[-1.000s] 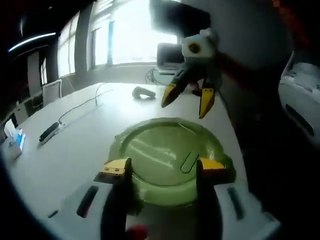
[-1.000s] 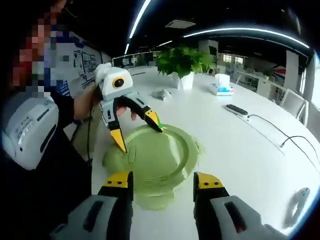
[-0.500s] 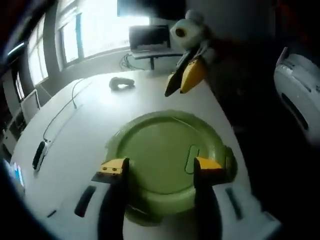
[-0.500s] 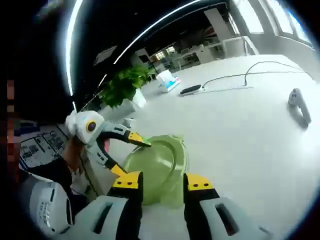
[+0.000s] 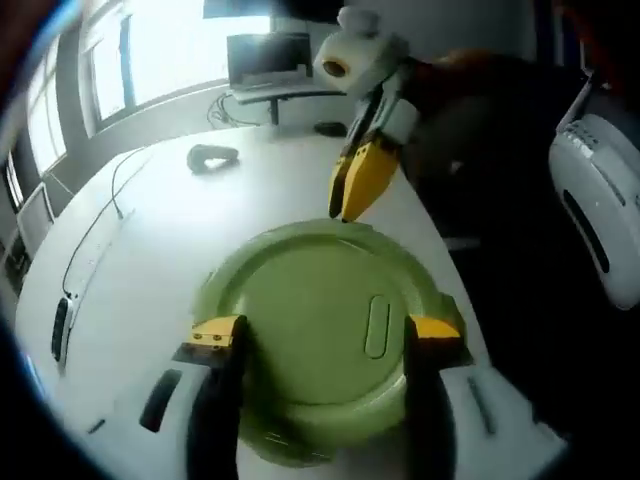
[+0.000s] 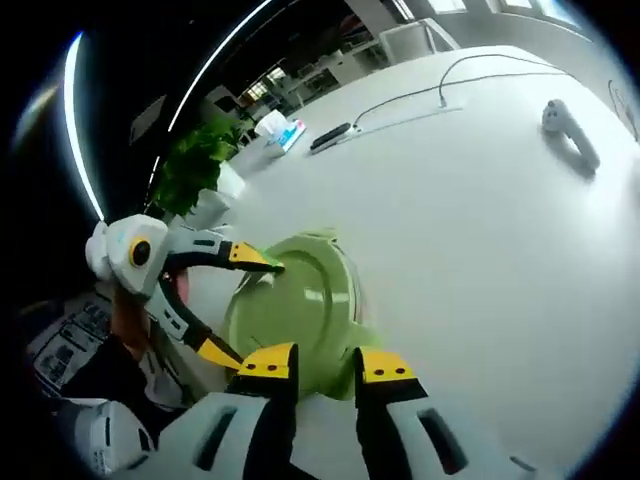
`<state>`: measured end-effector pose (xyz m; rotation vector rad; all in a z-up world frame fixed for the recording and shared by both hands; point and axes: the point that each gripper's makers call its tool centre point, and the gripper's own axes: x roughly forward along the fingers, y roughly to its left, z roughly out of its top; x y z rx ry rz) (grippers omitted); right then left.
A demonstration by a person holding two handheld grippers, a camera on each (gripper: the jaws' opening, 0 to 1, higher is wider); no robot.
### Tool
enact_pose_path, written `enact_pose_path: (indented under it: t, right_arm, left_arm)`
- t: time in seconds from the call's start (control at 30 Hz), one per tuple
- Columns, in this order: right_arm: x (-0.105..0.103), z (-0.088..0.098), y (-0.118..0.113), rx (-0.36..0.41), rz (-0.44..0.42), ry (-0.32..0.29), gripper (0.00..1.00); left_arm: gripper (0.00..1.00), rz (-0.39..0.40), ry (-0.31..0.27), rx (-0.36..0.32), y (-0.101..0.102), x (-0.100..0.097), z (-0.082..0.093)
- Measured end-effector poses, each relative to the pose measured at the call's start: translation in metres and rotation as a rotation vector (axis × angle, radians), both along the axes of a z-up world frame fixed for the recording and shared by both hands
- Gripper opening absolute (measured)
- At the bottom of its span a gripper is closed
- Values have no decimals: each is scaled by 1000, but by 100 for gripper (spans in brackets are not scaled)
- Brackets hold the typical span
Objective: Pick up the tomato from the tabletop place it into the food storage container close the lid and lock the latches
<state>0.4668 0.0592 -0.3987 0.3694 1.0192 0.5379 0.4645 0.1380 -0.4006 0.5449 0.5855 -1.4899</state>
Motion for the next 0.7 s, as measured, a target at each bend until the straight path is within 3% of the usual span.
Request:
enact_pose_path:
  t: [0.2, 0.27, 0.3, 0.33, 0.4, 0.7]
  right_arm:
    - [-2, -3, 6, -85, 27, 8, 15]
    - [-13, -5, 11, -105, 40, 21, 16]
    - [-14, -6, 11, -109, 43, 25, 15]
    - [-14, -5, 11, -118, 45, 20, 15]
    - [-12, -6, 10, -120, 45, 29, 15]
    - [-14, -7, 10, -115, 18, 70, 15]
  left_arm:
    - [51, -3, -25, 24, 1, 3, -2]
    - [49, -15, -34, 37, 3, 2, -1]
    - [48, -78, -86, 85, 10, 4, -7]
    - [47, -47, -37, 43, 6, 1, -4]
    - [48, -57, -37, 9, 1, 2, -4]
    - [48, -43, -44, 18, -1, 2, -4]
